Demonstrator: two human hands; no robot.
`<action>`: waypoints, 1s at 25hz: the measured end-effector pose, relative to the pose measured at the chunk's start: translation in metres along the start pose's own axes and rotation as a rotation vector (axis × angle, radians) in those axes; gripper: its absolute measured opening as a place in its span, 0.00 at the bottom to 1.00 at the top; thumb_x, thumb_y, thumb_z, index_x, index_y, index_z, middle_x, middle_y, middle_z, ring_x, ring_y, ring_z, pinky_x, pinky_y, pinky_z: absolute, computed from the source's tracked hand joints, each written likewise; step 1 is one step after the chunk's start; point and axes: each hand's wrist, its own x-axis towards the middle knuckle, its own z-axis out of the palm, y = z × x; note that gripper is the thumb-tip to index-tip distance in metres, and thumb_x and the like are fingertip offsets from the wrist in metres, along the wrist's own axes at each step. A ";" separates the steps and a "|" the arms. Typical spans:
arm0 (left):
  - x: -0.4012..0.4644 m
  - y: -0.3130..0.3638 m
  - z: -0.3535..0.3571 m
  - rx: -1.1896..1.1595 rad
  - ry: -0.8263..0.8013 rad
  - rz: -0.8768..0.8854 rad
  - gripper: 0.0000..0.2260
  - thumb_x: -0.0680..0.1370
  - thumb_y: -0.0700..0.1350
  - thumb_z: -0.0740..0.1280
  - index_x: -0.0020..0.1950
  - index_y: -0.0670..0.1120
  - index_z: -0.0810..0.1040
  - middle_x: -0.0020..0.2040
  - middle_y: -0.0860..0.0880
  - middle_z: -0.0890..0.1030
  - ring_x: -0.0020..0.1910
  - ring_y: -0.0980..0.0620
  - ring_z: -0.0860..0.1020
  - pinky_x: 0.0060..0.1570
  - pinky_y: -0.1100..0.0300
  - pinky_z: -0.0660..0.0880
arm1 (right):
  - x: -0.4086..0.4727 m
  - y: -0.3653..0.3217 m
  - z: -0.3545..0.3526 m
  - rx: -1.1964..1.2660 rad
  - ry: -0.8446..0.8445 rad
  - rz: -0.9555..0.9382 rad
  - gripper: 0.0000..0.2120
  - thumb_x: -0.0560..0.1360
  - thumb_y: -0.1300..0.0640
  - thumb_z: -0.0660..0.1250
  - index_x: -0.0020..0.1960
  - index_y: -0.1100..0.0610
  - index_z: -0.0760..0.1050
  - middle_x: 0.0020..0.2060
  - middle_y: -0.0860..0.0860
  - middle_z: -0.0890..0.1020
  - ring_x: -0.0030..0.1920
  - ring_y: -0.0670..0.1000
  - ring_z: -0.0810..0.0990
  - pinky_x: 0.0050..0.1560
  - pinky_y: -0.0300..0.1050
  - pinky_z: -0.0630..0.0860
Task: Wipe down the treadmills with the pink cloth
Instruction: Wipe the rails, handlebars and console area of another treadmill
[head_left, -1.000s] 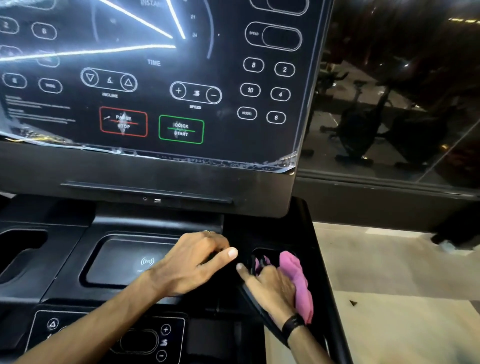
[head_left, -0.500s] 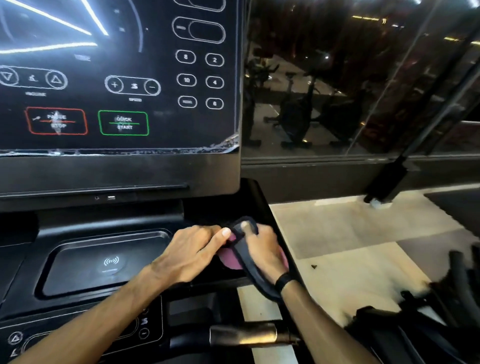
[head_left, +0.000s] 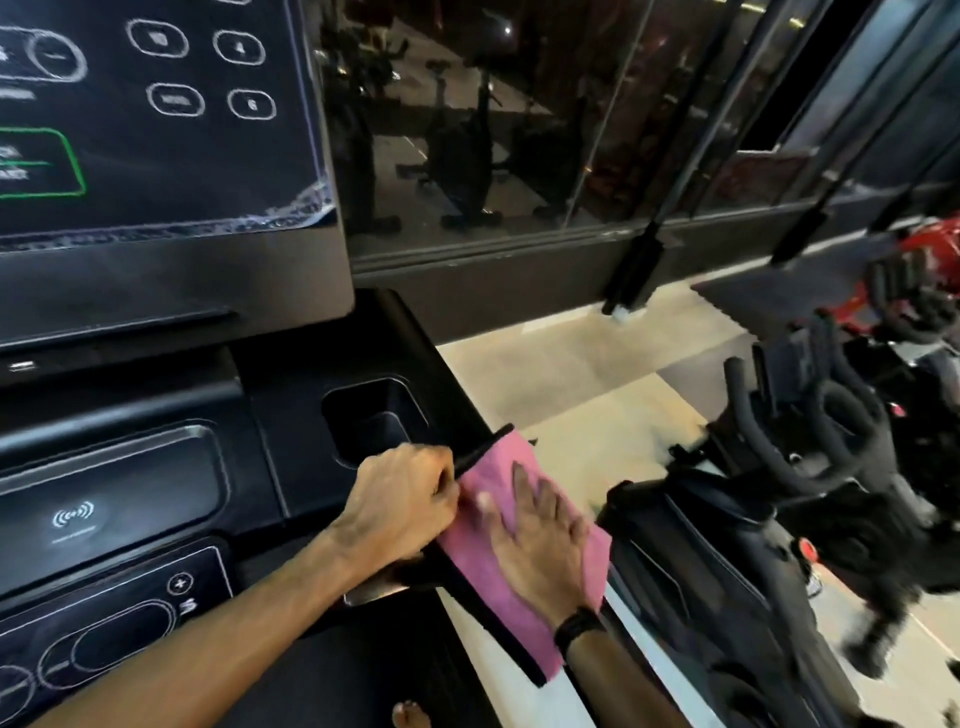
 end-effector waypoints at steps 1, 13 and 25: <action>0.000 0.000 0.004 0.039 -0.058 -0.015 0.07 0.76 0.49 0.62 0.46 0.49 0.79 0.46 0.51 0.83 0.49 0.47 0.81 0.43 0.56 0.72 | 0.008 0.001 0.005 0.018 0.006 0.015 0.40 0.75 0.25 0.38 0.81 0.44 0.46 0.78 0.55 0.61 0.77 0.59 0.61 0.74 0.65 0.58; 0.002 0.017 0.013 0.259 -0.495 -0.183 0.26 0.72 0.68 0.65 0.58 0.49 0.76 0.58 0.47 0.80 0.58 0.45 0.79 0.52 0.55 0.70 | 0.018 0.007 -0.006 0.036 -0.006 0.039 0.46 0.72 0.23 0.35 0.78 0.52 0.56 0.70 0.59 0.71 0.66 0.63 0.73 0.65 0.61 0.72; 0.021 0.039 0.043 0.483 -0.686 -0.248 0.37 0.64 0.75 0.68 0.62 0.50 0.73 0.60 0.50 0.78 0.61 0.48 0.77 0.56 0.56 0.71 | 0.042 0.017 -0.016 0.029 -0.061 -0.095 0.48 0.71 0.21 0.38 0.80 0.51 0.51 0.71 0.58 0.69 0.68 0.62 0.72 0.65 0.58 0.72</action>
